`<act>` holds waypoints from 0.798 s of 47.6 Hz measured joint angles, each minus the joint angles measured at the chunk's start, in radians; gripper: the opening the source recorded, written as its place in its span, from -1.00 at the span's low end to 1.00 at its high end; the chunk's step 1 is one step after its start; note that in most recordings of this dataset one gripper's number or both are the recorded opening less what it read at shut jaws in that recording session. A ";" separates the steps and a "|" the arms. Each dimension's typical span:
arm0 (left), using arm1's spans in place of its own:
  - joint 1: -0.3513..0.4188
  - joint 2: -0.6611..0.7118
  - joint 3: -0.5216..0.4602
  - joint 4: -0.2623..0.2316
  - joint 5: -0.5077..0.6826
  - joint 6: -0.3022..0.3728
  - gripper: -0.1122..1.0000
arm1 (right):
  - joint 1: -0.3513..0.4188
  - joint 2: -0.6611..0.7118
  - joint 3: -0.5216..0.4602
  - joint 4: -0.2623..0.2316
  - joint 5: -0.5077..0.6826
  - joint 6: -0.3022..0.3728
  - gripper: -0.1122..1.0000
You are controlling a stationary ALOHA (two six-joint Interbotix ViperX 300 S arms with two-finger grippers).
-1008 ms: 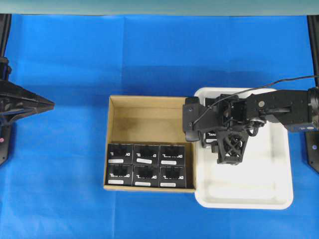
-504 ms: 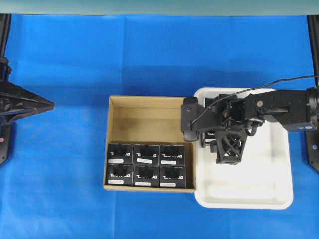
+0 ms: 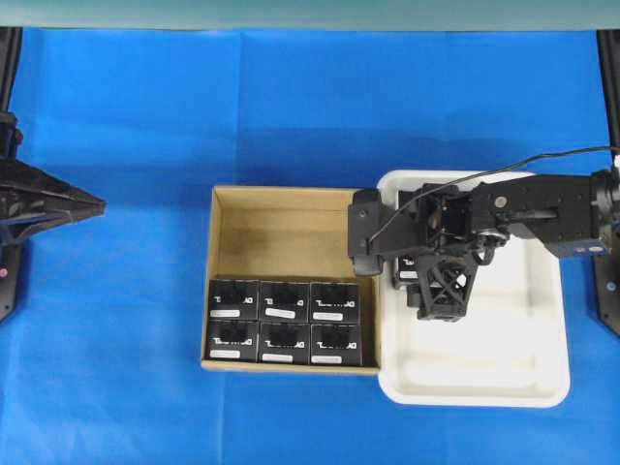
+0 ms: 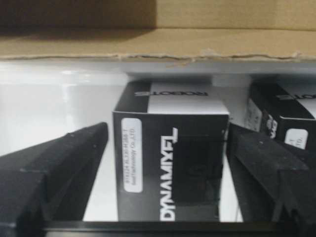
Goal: Pick the box from inside the cardboard box.
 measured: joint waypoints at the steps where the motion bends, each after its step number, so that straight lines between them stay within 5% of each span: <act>1: 0.000 0.000 0.000 0.002 0.002 0.000 -0.87 | 0.000 -0.005 -0.003 0.002 0.008 0.000 0.90; 19: -0.017 0.000 -0.005 0.002 0.000 0.000 -0.87 | -0.002 -0.175 -0.112 0.002 0.138 0.002 0.90; 38: -0.025 0.000 -0.003 0.002 0.002 0.000 -0.87 | -0.005 -0.324 -0.149 0.002 0.152 0.002 0.90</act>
